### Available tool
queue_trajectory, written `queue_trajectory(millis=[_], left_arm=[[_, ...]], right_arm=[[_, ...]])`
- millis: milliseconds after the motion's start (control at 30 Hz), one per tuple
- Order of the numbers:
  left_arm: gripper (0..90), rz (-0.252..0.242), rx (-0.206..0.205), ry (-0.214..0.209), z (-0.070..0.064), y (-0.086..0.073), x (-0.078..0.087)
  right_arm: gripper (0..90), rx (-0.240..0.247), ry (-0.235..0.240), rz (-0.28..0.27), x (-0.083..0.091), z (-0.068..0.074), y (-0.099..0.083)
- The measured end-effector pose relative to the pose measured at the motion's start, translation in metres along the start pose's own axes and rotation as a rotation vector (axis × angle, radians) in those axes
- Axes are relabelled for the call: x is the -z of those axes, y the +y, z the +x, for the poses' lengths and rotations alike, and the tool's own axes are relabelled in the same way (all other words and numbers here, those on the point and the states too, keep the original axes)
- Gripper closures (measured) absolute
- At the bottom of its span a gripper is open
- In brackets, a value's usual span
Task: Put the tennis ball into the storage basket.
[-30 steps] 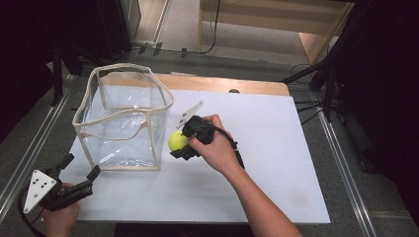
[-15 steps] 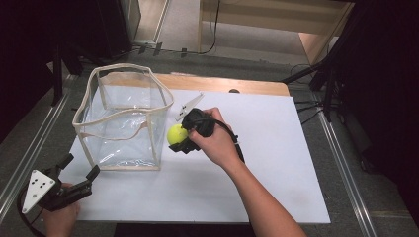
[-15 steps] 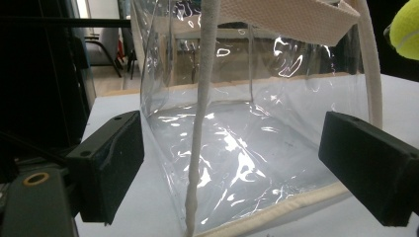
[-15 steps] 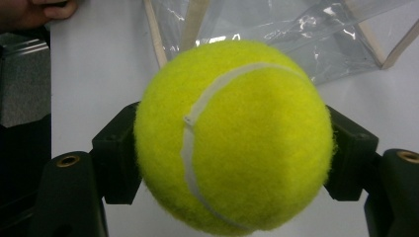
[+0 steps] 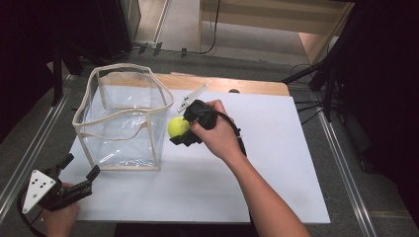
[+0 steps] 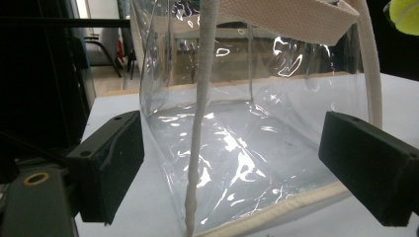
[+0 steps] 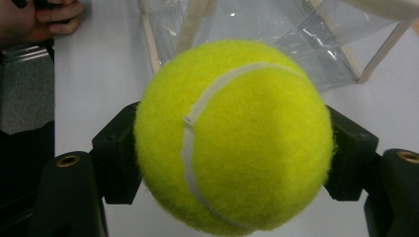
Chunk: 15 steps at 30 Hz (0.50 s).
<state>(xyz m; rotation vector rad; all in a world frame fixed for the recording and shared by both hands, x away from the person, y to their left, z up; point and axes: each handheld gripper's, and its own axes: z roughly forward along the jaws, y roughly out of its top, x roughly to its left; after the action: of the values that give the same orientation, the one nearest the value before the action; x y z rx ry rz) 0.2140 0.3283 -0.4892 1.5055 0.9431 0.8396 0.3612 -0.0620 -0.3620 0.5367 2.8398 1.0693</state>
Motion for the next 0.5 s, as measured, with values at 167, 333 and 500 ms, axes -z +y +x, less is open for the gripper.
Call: queue_trajectory(millis=[167,333,500], left_arm=[[10.4,0.007,-0.001,0.003,0.0,0.0,0.0],[10.4,0.005,-0.001,0.003,0.0,0.0,0.0],[10.4,0.003,-0.001,0.0,0.0,0.0,0.0]], right_arm=[[23.8,-0.002,-0.004,-0.006,0.005,-0.001,0.005],[23.8,0.001,-0.01,-0.007,0.008,-0.003,0.011],[23.8,0.009,-0.019,-0.014,0.009,-0.005,0.017]])
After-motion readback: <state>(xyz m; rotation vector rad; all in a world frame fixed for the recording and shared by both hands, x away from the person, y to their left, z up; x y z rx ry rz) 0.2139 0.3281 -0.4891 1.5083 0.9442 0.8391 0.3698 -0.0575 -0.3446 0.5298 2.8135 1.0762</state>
